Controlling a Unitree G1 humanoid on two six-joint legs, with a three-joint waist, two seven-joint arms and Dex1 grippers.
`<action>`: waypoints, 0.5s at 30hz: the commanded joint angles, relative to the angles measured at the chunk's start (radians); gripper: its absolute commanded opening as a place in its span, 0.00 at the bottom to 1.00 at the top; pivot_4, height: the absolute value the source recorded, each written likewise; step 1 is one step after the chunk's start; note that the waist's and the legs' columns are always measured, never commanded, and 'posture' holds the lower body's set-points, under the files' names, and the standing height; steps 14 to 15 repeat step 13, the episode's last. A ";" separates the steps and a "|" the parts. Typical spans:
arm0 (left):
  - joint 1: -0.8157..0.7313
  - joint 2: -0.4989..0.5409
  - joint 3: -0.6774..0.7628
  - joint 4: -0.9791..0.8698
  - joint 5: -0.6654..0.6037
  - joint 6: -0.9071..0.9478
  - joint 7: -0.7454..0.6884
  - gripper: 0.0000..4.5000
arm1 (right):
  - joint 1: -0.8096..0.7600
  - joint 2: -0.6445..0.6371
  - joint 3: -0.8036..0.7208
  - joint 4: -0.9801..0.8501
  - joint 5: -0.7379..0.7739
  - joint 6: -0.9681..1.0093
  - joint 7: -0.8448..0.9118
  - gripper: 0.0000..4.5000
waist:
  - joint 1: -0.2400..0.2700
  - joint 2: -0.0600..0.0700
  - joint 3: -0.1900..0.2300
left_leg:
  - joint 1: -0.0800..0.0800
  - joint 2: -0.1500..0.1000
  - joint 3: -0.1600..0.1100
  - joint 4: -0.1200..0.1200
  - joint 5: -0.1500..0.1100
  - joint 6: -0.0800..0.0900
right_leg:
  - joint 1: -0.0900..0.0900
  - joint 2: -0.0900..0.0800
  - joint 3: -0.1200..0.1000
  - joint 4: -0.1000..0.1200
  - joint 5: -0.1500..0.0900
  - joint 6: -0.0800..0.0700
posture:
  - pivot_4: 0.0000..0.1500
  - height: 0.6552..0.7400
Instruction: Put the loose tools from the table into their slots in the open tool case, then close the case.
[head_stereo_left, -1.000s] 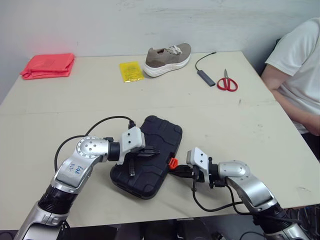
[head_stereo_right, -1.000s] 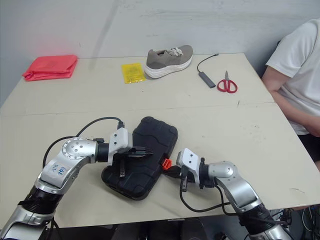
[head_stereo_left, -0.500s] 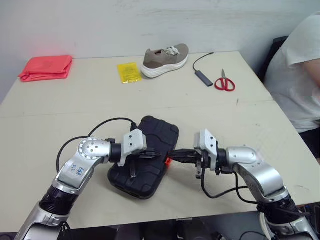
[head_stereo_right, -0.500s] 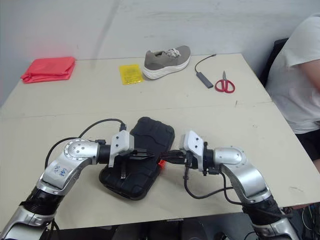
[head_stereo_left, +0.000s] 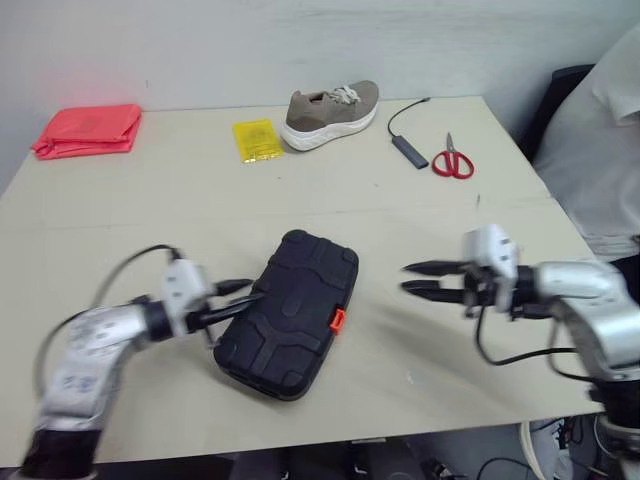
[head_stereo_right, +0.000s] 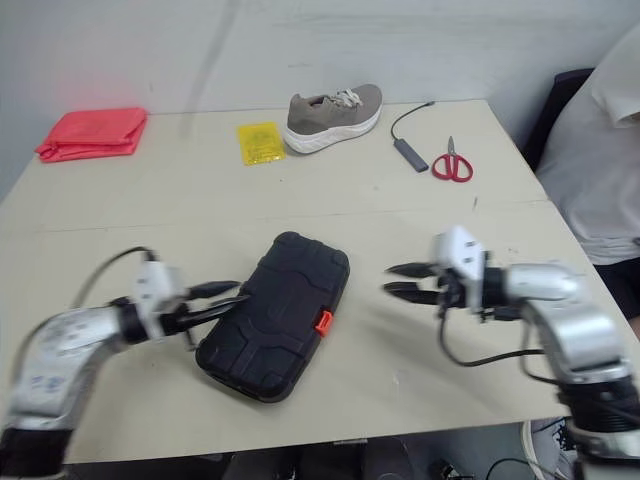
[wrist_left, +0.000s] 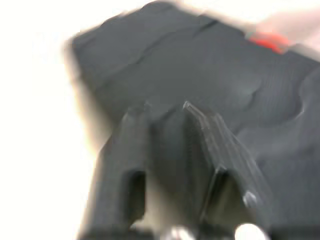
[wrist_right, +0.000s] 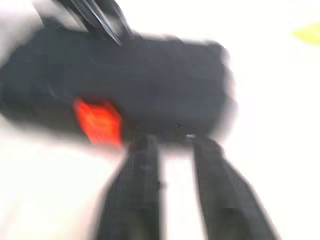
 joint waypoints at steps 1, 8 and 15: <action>0.153 0.040 0.245 0.013 0.029 0.013 0.020 0.69 | -0.026 -0.059 -0.044 0.155 -0.068 -0.244 0.086 0.78 | 0.000 0.000 0.000 | 0.000 0.000 0.000 -0.001 -0.001 0.000 | 0.000 0.000 -0.001 -0.003 0.000 0.000 | 1.00 1.00; 0.215 -0.001 0.403 0.036 0.016 0.008 0.100 0.99 | -0.138 -0.035 -0.048 0.365 -0.099 -0.343 0.036 1.00 | 0.005 0.003 0.007 | -0.001 0.000 0.001 -0.002 -0.005 -0.005 | -0.001 -0.003 -0.003 -0.017 -0.001 -0.009 | 1.00 1.00; 0.206 -0.014 0.390 0.007 0.019 0.001 0.117 0.99 | -0.161 -0.005 -0.037 0.385 -0.109 -0.371 0.023 1.00 | 0.002 0.003 0.007 | -0.002 0.000 0.002 -0.005 -0.005 -0.005 | 0.001 -0.004 -0.003 -0.019 0.002 -0.007 | 1.00 1.00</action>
